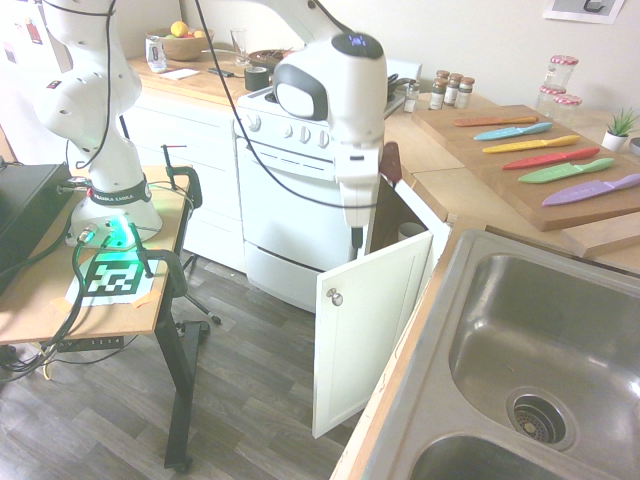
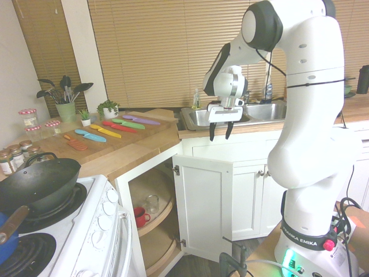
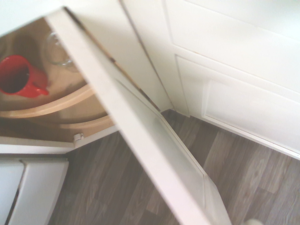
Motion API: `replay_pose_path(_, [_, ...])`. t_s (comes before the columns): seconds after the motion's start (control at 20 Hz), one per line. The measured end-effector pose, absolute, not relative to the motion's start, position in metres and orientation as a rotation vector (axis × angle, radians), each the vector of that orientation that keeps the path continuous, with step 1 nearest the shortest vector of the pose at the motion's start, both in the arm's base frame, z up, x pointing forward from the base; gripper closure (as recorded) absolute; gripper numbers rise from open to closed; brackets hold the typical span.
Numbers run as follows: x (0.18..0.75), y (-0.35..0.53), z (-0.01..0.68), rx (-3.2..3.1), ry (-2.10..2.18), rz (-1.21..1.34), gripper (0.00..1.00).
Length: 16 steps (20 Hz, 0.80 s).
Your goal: Close the cabinet
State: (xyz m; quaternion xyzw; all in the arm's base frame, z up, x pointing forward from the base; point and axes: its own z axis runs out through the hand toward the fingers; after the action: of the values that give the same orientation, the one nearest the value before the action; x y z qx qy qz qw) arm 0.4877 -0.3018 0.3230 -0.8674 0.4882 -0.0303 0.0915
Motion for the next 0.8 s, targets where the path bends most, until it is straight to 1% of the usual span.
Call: replay_pose_path(0.8, [0.528,-0.351,0.257,-2.647,1.356,-0.113,0.0])
